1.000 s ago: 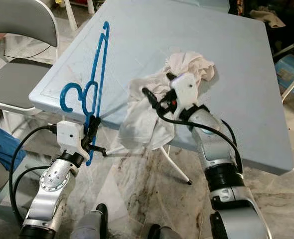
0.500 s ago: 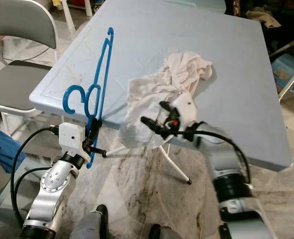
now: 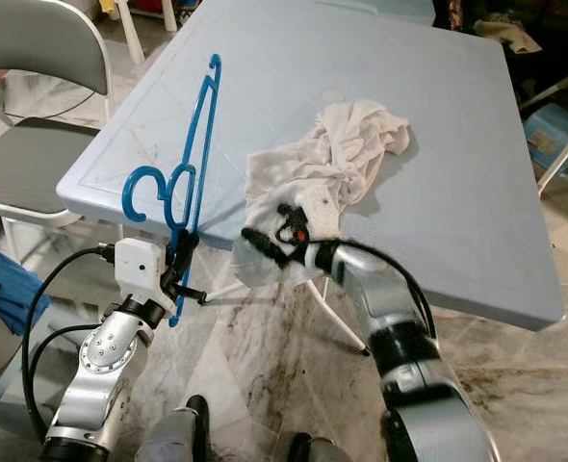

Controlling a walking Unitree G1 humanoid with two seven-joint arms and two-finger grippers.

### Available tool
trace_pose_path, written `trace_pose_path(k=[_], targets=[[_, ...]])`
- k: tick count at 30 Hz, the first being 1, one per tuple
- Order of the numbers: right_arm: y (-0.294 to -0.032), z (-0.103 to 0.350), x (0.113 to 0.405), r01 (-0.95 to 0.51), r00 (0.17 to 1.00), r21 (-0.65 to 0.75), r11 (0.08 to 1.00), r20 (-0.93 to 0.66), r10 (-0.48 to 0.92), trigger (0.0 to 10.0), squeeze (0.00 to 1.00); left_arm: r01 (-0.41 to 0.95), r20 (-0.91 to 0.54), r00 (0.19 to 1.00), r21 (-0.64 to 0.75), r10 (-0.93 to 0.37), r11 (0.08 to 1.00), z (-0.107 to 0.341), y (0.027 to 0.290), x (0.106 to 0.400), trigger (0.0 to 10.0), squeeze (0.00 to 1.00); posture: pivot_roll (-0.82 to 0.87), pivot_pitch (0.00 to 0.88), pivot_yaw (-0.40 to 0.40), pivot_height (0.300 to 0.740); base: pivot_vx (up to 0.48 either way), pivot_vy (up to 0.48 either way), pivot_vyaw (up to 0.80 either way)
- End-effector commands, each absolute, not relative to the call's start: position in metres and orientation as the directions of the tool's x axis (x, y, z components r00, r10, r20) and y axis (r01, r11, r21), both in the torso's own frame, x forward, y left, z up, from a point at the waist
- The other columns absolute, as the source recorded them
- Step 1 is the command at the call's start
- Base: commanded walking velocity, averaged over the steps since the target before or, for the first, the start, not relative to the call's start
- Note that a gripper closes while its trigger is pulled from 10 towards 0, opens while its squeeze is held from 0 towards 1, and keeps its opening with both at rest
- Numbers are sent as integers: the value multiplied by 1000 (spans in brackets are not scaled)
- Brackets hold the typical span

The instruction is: Hang hanger

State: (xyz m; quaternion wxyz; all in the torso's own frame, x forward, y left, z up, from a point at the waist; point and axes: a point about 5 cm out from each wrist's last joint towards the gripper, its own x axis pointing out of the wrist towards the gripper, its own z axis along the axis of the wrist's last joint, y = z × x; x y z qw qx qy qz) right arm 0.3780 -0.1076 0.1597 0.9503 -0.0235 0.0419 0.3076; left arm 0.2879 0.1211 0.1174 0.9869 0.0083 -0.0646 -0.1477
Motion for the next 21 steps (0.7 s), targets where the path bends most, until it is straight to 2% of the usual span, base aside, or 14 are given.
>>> trace_pose_path(k=[1,3,6,7,11,14,17,18,21], targets=[[-118,160,382,-515,854,0,857,-82,513,10000,0,291,119,949,36,-293,956,116,120,285,10000,0,224,208,-69,740,0,0,0],[-119,162,383,-495,867,-5,869,-71,494,10000,0,291,119,949,36,-293,956,116,120,285,10000,0,224,208,-69,740,0,0,0],[-132,173,391,-356,935,-44,934,-21,355,10000,0,292,117,949,35,-294,956,115,120,285,10000,0,221,209,-70,740,0,0,0],[-132,173,391,-356,935,-44,934,-21,355,10000,0,292,117,949,35,-294,956,115,120,285,10000,0,221,209,-70,740,0,0,0],[-163,186,400,-85,996,-91,992,30,88,10000,0,291,117,949,35,-293,956,115,119,286,10000,0,219,208,-71,740,0,0,0],[-175,194,403,15,997,-103,995,71,-8,10000,0,289,118,949,36,-291,957,115,119,286,10000,0,215,206,-71,740,0,0,0],[-179,199,403,43,994,-113,993,100,-31,10000,0,289,117,949,37,-291,957,115,119,286,10000,0,215,206,-71,740,0,0,0],[-181,210,403,62,985,-115,992,166,-42,10000,0,289,117,949,39,-291,957,115,119,287,10000,0,208,203,-70,740,0,0,0],[-175,215,402,16,978,-94,995,207,4,10000,0,290,117,949,39,-293,956,115,117,288,10000,0,204,201,-68,740,0,0,0]])
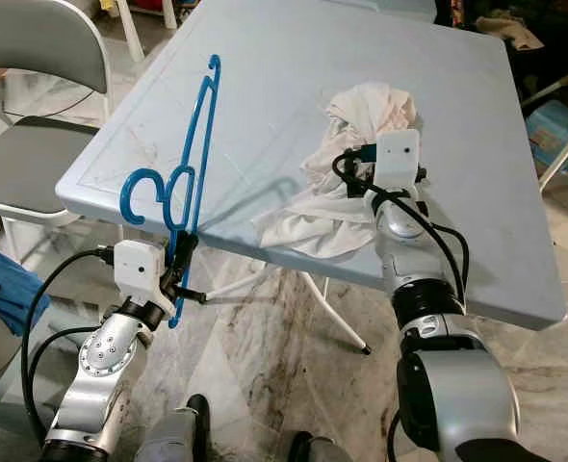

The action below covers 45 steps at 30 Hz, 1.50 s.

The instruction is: Hang hanger

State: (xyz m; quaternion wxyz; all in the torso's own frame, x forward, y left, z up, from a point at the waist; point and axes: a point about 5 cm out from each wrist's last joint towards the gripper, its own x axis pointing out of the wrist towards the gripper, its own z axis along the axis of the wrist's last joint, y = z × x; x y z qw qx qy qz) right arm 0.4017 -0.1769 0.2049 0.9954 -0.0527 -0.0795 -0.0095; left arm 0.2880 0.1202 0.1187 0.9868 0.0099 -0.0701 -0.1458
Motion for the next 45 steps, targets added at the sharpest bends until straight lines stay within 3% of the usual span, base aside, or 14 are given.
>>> trace_pose_path(k=[1,9,16,22,29,34,38,39,45], targets=[[-175,215,402,16,978,-94,995,207,4,10000,0,290,117,949,39,-293,956,115,117,288,10000,0,204,201,-68,740,0,0,0],[-163,234,394,-220,917,-209,953,289,276,10000,0,307,119,943,42,-310,951,115,115,291,10000,0,178,198,-57,740,0,0,0],[-177,237,375,-184,886,-391,902,332,325,10000,0,347,110,929,73,-354,935,116,115,296,10000,0,135,196,-20,740,0,0,0],[-171,211,348,-272,863,-425,863,288,414,10000,0,355,114,923,117,-368,927,120,119,303,10000,0,120,199,18,740,0,0,0],[-170,188,324,-205,910,-324,923,285,302,10000,0,368,91,921,126,-380,921,113,114,298,10000,0,62,238,49,740,0,0,0],[-191,168,298,8,967,-138,990,253,28,10000,0,366,53,925,149,-377,919,101,98,298,10000,0,30,216,61,740,0,0,0],[-196,157,290,134,967,-58,989,227,-118,10000,0,370,38,925,155,-379,916,100,104,303,10000,0,8,227,67,740,0,0,0],[-199,155,290,171,963,21,985,209,-172,10000,0,370,36,924,174,-381,913,100,107,306,10000,0,12,215,62,740,0,0,0],[-195,150,295,190,967,40,981,167,-194,10000,0,316,44,943,200,-331,927,103,119,316,10000,0,61,153,49,740,0,0,0]])
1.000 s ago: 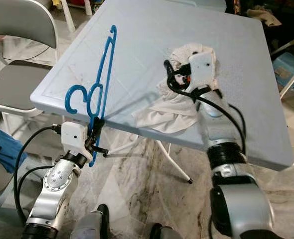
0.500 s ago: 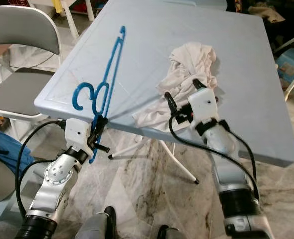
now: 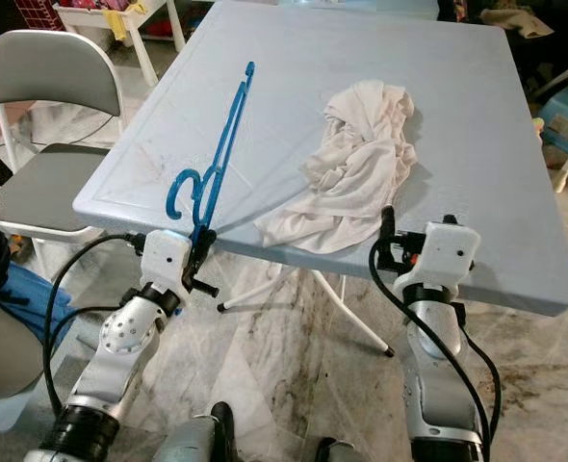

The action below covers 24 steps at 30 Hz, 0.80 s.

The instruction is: Hang hanger

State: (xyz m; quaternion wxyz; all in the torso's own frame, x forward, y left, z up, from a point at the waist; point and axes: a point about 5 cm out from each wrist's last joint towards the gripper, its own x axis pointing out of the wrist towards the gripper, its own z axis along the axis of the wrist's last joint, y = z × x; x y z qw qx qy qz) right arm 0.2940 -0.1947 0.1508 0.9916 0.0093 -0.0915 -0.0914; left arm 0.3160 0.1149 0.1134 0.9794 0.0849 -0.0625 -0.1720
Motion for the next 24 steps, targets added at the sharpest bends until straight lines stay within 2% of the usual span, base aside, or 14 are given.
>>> trace_pose_path(k=[1,5,8,13,24], targets=[[-196,146,297,203,968,25,979,144,-205,10000,0,298,46,948,219,-315,929,103,121,318,10000,0,67,144,50,740,0,0,0],[-185,146,302,73,984,95,993,157,-88,10000,0,262,66,957,217,-282,940,110,125,326,10000,0,75,142,62,740,0,0,0],[-184,142,299,109,983,88,990,136,-121,10000,0,272,45,956,228,-290,935,105,124,326,10000,0,64,128,67,740,0,0,0],[-179,132,292,84,991,106,991,99,-95,10000,0,303,39,947,216,-318,928,102,111,326,10000,0,43,94,71,740,0,0,0],[-180,129,296,108,990,170,980,76,-122,10000,0,323,34,941,210,-337,923,102,103,330,10000,0,29,103,77,740,0,0,0]])
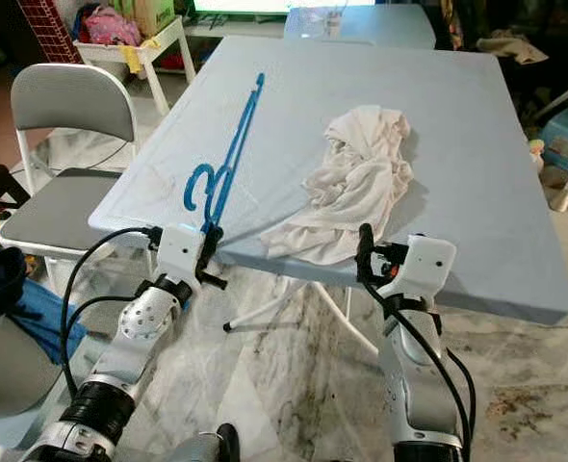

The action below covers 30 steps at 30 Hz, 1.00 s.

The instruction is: Hang hanger

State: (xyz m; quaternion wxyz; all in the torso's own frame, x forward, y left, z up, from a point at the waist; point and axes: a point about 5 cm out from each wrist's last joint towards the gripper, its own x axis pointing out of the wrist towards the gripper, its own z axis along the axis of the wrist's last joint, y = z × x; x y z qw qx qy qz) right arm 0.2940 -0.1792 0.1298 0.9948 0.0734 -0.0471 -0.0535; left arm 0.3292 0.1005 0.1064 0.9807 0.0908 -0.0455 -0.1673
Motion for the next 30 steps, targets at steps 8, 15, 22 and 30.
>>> trace_pose_path(k=[8,15,22,30], targets=[[-185,130,297,138,984,184,973,82,-155,10000,0,318,37,943,208,-332,925,103,103,332,10000,0,30,109,81,740,-30,0,0],[-191,131,296,160,980,182,970,85,-177,10000,0,314,44,943,204,-329,927,103,103,332,10000,0,26,118,72,740,-252,0,0],[-195,137,297,145,981,135,980,112,-161,10000,0,304,47,946,199,-319,932,103,104,332,10000,0,29,124,63,740,-260,0,0],[-199,135,298,146,983,144,979,94,-160,10000,0,298,49,949,197,-313,934,102,106,331,10000,0,31,129,56,740,-256,0,0]])
